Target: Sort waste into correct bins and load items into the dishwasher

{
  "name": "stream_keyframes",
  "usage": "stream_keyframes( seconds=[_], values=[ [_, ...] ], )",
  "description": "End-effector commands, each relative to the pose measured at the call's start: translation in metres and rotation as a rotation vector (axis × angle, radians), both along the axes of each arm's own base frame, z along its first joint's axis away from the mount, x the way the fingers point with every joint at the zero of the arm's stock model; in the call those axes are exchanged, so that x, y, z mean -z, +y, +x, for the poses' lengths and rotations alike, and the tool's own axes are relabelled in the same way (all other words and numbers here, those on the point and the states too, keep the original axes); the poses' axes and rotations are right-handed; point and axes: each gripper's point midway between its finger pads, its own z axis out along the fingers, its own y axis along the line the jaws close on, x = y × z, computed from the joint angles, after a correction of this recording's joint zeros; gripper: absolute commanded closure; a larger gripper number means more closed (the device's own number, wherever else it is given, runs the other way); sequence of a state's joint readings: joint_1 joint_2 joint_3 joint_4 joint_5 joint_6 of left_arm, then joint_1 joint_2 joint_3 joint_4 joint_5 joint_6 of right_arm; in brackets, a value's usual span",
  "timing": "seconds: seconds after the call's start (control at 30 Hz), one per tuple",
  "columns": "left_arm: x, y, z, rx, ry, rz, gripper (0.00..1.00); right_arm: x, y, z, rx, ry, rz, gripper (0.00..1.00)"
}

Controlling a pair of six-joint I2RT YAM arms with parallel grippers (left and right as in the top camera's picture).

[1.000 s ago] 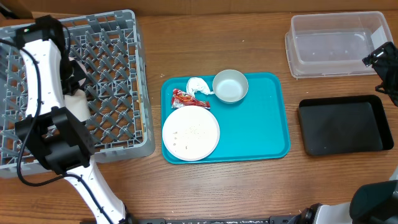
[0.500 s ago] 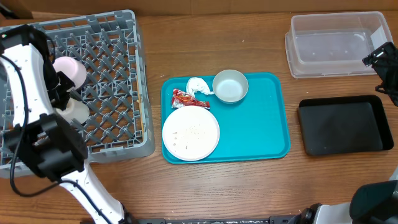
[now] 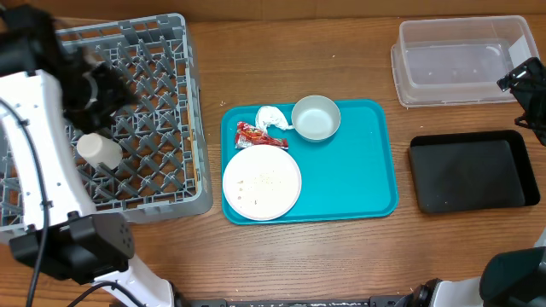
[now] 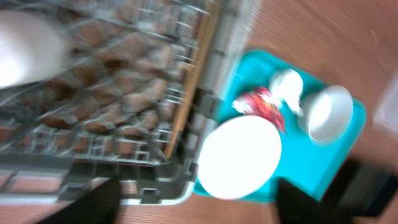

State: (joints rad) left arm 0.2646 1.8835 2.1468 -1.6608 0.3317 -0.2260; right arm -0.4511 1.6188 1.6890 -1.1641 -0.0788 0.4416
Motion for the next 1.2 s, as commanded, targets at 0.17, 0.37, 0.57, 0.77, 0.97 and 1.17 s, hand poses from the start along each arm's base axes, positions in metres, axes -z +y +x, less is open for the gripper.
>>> stream_keyframes(
  seconds=[0.17, 0.37, 0.57, 0.77, 0.97, 1.17],
  values=[
    [0.013, -0.106, 0.003, 0.378, -0.032, -0.038, 0.00, -0.006, -0.001, 0.002, 0.003, -0.016, -0.006, 0.00],
    [0.053, -0.149, 0.016, 0.292, 0.009, 0.048, 0.00, -0.006, -0.001, 0.002, 0.003, -0.016, -0.006, 0.00],
    [0.085, -0.169, 0.019, 0.345, 0.001, 0.087, 0.00, -0.006, -0.001, 0.002, 0.003, -0.017, -0.006, 0.00],
    [0.090, -0.114, 0.029, 0.083, 0.032, 0.291, 0.23, -0.006, -0.001, 0.002, 0.003, -0.017, -0.006, 0.00],
    [0.089, -0.083, 0.037, -0.152, 0.031, 0.355, 0.34, -0.006, -0.001, 0.002, 0.003, -0.016, -0.006, 0.00],
    [0.100, -0.066, 0.049, -0.221, 0.015, 0.468, 0.50, -0.006, -0.001, 0.002, 0.003, -0.016, -0.006, 0.00]
  ],
)
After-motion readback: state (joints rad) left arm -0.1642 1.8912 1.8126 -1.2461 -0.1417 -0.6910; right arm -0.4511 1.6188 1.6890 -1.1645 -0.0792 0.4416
